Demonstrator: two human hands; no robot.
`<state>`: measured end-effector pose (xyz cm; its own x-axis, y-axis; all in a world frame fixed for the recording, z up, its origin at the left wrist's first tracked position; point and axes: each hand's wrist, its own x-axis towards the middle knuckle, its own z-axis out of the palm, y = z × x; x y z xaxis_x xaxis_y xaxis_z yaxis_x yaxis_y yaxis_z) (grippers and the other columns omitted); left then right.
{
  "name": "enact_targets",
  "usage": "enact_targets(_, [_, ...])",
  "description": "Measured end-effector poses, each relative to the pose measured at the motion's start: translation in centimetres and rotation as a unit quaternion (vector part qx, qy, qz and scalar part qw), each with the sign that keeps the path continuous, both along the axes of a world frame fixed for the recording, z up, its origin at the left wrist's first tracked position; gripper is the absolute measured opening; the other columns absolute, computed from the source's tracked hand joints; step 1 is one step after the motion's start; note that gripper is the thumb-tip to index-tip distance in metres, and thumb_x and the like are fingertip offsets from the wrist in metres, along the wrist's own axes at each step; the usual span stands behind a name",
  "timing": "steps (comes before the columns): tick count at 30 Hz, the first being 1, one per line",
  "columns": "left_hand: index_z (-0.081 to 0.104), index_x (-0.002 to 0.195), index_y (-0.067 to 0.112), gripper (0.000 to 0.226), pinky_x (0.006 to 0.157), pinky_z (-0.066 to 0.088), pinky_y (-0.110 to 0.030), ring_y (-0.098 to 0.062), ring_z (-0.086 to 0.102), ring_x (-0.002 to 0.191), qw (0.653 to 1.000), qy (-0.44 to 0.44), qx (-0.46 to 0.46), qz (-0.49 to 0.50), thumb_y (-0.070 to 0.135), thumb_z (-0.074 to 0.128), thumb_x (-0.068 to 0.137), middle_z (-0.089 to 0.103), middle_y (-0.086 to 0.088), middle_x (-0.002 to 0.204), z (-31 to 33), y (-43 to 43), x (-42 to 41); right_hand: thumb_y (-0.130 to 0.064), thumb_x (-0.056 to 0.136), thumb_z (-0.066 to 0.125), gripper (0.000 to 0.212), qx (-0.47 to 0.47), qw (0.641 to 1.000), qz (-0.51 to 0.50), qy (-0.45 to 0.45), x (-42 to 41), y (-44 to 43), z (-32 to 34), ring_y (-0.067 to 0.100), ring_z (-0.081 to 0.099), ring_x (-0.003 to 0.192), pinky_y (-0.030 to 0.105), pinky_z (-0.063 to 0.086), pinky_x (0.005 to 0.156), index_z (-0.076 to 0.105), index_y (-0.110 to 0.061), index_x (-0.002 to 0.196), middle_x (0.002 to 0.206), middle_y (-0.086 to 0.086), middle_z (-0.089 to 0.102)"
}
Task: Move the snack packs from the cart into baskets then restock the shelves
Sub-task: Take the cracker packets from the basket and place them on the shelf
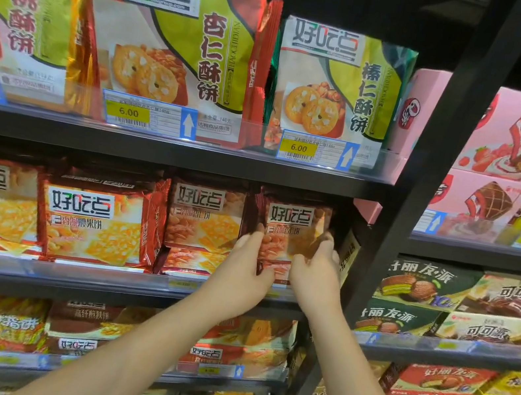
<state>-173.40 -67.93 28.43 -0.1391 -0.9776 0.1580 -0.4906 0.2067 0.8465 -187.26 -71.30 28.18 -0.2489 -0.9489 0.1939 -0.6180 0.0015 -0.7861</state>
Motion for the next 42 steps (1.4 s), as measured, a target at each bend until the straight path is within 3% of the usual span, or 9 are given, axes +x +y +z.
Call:
enact_targets(6, [0.012,0.164,0.025,0.070,0.085,0.033,-0.001,0.003,0.034,0.120,0.999,-0.038,-0.016,0.001,0.018,0.052,0.106,0.025,0.008,0.161,0.5,1.1,0.9,-0.019,0.102,0.049,0.071,-0.021,0.999,0.018,0.022,0.0,1.3,-0.5,0.025,0.038,0.142,0.035,0.039,0.110,0.011,-0.012,0.161,0.159,0.009,0.029])
enact_targets(10, [0.009,0.165,0.027,0.074,0.117,0.034,-0.025,-0.004,0.032,0.145,0.994,-0.098,-0.049,0.010,0.026,0.053,0.106,0.011,0.012,0.170,1.0,2.1,2.0,-0.022,0.101,0.051,0.068,-0.031,0.999,0.029,0.028,-0.2,2.2,-0.5,0.024,0.035,0.146,0.038,0.037,0.114,0.017,-0.017,0.160,0.161,0.008,0.028])
enact_targets(13, [0.016,0.164,0.028,0.071,0.117,0.030,-0.023,-0.002,0.034,0.143,0.988,-0.124,-0.090,0.028,0.030,0.054,0.104,0.018,0.013,0.168,2.3,3.1,4.1,-0.026,0.102,0.052,0.061,-0.061,0.993,0.066,0.081,-0.3,3.5,0.3,0.017,0.040,0.141,0.023,0.033,0.107,0.028,-0.019,0.157,0.159,0.003,0.032])
enact_targets(15, [0.023,0.163,0.028,0.068,0.117,0.030,-0.026,-0.007,0.027,0.149,0.964,-0.210,-0.149,0.060,0.034,0.055,0.103,0.026,0.010,0.165,3.3,3.9,6.0,-0.030,0.101,0.054,0.061,-0.095,0.979,0.099,0.148,0.2,4.3,1.3,0.014,0.038,0.142,0.021,0.030,0.107,0.030,-0.021,0.156,0.158,-0.001,0.034])
enact_targets(18, [0.030,0.160,0.028,0.065,0.119,0.035,-0.039,-0.020,0.025,0.152,0.885,-0.401,-0.202,0.121,0.040,0.055,0.101,0.033,0.001,0.162,4.5,5.4,8.4,-0.033,0.100,0.057,0.061,-0.149,0.939,0.129,0.282,1.8,5.4,2.6,0.017,0.031,0.148,0.035,0.029,0.119,0.033,-0.024,0.155,0.157,-0.002,0.038])
enact_targets(22, [0.022,0.162,0.027,0.068,0.127,0.011,-0.045,-0.029,0.010,0.158,0.830,-0.509,-0.147,0.173,0.051,0.046,0.103,0.016,-0.008,0.170,4.4,7.8,10.7,-0.032,0.094,0.067,0.056,-0.185,0.894,0.187,0.362,5.0,6.3,3.0,0.028,0.036,0.145,0.046,0.033,0.120,0.049,-0.022,0.145,0.151,0.006,0.046])
enact_targets(26, [0.062,0.138,0.013,0.066,0.114,0.039,-0.059,-0.042,0.049,0.138,0.804,-0.544,-0.120,0.207,0.043,0.079,0.081,0.054,-0.020,0.147,3.3,10.8,13.7,-0.030,0.086,0.074,0.052,-0.237,0.865,0.264,0.354,8.3,7.2,2.5,0.033,0.044,0.137,0.051,0.036,0.116,0.060,-0.017,0.135,0.142,0.011,0.053])
enact_targets(32, [0.049,0.151,0.017,0.070,0.119,0.033,-0.057,-0.039,0.040,0.145,0.770,-0.562,-0.057,0.298,0.049,0.067,0.091,0.045,-0.018,0.156,2.2,18.0,15.1,-0.039,0.091,0.068,0.054,-0.253,0.828,0.402,0.300,12.3,10.3,1.7,0.031,0.045,0.135,0.049,0.037,0.114,0.055,-0.020,0.140,0.145,0.009,0.051])
enact_targets(42, [0.065,0.129,0.011,0.061,0.101,0.049,-0.056,-0.043,0.057,0.126,0.702,-0.526,0.135,0.460,0.040,0.071,0.076,0.061,-0.019,0.135,-1.0,37.0,15.3,-0.041,0.083,0.065,0.051,-0.256,0.711,0.625,0.195,19.6,23.4,-2.3,0.033,0.052,0.127,0.047,0.040,0.108,0.062,-0.025,0.131,0.134,0.010,0.057])
